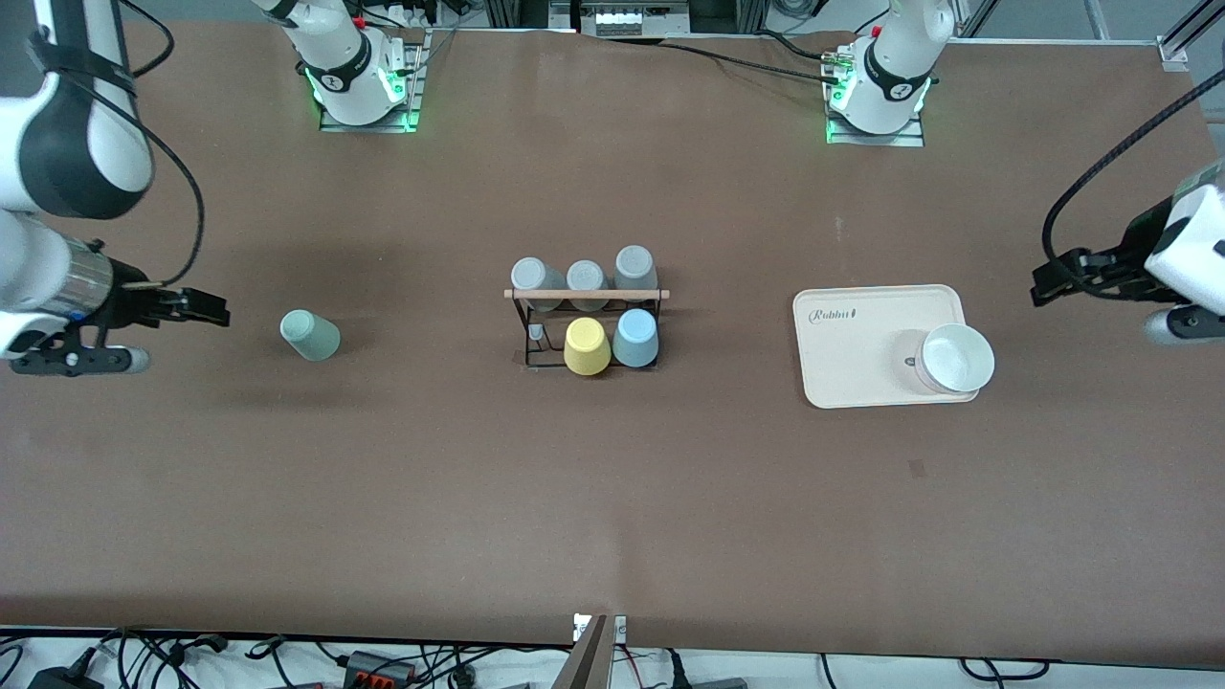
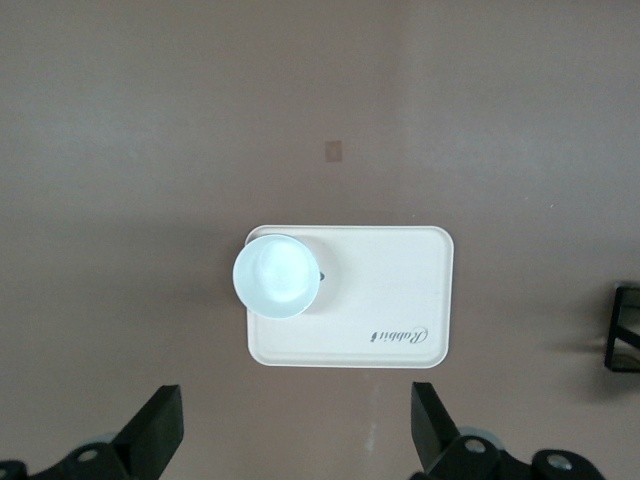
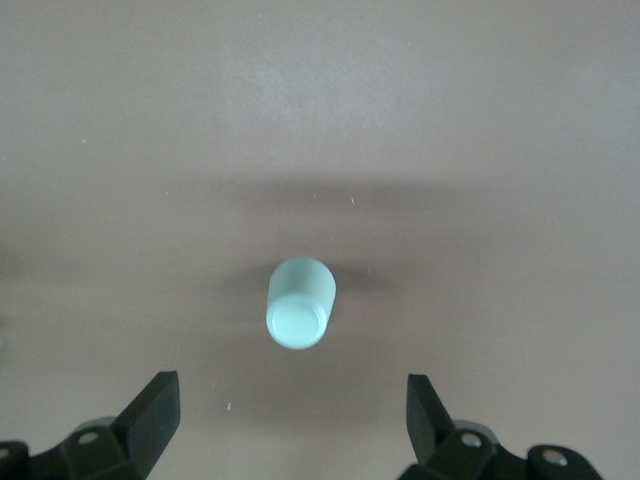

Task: Hang scattered cups on rack with three cups
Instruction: 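Reach the right gripper toward the pale green cup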

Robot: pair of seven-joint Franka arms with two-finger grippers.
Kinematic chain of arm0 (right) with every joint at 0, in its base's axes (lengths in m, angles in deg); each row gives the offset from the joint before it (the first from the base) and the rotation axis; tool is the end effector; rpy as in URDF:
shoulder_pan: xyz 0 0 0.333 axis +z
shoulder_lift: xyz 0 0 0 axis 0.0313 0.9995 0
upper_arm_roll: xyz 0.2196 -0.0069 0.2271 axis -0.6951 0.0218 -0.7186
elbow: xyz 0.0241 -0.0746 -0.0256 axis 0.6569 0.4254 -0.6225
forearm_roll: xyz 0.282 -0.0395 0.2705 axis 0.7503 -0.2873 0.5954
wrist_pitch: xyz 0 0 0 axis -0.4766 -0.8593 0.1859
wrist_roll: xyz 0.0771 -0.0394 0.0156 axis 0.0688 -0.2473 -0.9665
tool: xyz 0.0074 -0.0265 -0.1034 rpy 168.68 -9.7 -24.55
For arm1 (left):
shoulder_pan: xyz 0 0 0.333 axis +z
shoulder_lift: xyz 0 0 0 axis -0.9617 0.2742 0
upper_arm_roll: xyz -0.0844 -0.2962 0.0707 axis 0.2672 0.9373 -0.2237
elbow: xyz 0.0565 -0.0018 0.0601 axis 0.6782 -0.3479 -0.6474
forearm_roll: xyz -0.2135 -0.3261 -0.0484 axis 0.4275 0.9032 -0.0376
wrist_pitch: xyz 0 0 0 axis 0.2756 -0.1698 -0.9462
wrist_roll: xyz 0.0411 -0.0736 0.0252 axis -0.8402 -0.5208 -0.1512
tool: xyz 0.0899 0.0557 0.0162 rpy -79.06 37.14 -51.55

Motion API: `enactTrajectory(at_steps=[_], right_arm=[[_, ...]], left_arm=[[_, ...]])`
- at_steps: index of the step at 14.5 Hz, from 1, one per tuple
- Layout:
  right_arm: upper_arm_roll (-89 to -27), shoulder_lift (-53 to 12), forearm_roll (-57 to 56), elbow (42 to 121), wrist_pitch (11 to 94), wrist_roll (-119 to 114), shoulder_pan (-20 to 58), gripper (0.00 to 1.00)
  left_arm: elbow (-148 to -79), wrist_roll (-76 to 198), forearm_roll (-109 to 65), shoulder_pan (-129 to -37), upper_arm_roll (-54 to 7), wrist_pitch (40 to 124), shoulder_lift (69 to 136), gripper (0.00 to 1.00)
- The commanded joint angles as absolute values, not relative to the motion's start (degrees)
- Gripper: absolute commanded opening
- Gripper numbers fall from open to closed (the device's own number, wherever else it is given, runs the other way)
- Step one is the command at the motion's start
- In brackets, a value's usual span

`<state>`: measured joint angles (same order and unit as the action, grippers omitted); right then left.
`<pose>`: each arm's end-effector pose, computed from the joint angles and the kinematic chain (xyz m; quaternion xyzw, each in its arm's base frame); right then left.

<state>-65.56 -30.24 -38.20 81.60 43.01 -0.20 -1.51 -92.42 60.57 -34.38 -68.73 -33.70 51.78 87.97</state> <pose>0.6170 -0.0162 0.4329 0.9983 0.0147 -0.0564 0.0003 0.6057 -0.0116 0.6064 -0.9990 -0.0330 0.0219 0.0194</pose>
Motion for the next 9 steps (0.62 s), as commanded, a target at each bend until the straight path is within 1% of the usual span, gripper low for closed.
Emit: enactTrajectory(at_steps=[1, 3, 6, 9], right_arm=[[-65.81, -31.23, -39.78, 90.07, 51.86, 2.42, -0.41, 1.00], [-65.81, -29.83, -39.87, 93.68, 58.01, 4.10, -0.14, 1.00], [-65.81, -26.76, -40.13, 97.64, 65.49, 4.19, 0.04, 1.00], [-65.81, -24.20, -40.13, 101.77, 71.65, 4.19, -0.05, 1.00]], left_arm=[[-99.22, 57.72, -34.64, -69.78, -35.56, 52.31, 81.13, 1.00], [-100.20, 57.89, -34.64, -69.78, -35.56, 52.40, 79.80, 1.00], [-99.06, 57.81, -34.81, -69.17, -35.12, 48.99, 80.06, 1.00], [-96.43, 57.72, -35.34, -68.82, -35.64, 48.62, 80.50, 1.00]])
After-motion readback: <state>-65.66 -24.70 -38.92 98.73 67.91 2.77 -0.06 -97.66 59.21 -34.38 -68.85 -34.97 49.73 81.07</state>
